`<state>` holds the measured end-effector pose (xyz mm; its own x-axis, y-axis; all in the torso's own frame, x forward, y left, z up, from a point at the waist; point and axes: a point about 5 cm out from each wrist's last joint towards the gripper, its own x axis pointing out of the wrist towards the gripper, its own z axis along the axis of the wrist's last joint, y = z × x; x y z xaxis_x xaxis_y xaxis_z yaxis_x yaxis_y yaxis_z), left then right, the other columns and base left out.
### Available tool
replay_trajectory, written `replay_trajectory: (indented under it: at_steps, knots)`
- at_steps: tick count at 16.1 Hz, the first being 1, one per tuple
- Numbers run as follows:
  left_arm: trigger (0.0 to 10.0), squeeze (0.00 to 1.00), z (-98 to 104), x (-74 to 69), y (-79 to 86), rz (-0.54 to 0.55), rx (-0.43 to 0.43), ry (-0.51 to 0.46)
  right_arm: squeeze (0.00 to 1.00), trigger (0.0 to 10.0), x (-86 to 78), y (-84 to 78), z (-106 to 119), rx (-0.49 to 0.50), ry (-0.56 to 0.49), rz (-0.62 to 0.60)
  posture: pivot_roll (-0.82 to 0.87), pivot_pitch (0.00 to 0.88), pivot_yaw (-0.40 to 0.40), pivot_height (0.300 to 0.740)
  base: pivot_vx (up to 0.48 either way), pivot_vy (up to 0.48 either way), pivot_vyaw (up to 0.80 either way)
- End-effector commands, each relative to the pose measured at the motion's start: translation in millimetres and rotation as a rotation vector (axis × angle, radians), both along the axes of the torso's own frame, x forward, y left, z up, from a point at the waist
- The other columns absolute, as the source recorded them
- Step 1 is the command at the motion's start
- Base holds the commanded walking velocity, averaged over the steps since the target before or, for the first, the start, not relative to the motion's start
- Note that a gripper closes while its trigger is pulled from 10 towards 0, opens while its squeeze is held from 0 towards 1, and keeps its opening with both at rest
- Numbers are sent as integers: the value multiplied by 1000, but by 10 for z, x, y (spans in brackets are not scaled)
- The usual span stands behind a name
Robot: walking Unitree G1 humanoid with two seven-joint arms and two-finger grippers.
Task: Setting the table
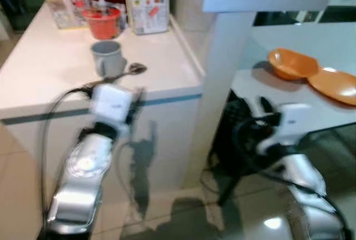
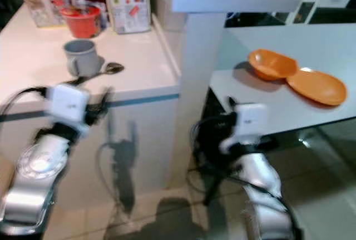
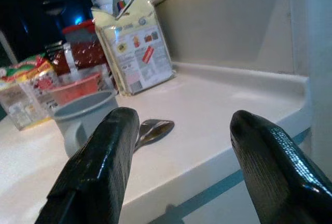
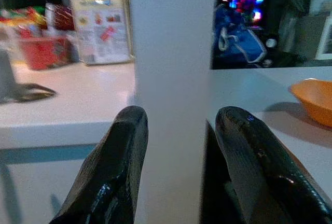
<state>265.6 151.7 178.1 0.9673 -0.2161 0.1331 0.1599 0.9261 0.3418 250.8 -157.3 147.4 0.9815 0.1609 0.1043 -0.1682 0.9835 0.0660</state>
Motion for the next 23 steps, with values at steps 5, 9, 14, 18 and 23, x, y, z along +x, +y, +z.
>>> replay_trajectory:
  at_steps: [5,9,14,18,23]
  knots:
    - [10000,0,10,5,120,43,20,-8,0,10000,5,76,-8,-7,16,47,69,0,-30,740,0,376,0]
    - [10000,0,29,-19,140,43,23,-12,0,10000,20,120,-21,-8,18,60,74,0,-35,740,0,376,0]
    - [10000,0,29,-16,76,25,20,-14,0,10000,18,48,-29,29,25,18,78,0,-32,740,0,375,-160]
    - [10000,0,43,21,90,21,22,-18,0,10000,9,60,-14,21,18,19,67,0,-22,740,0,375,-800]
    - [10000,0,85,34,39,8,28,-51,0,10000,53,111,-7,21,12,19,70,0,-16,740,0,-199,0]
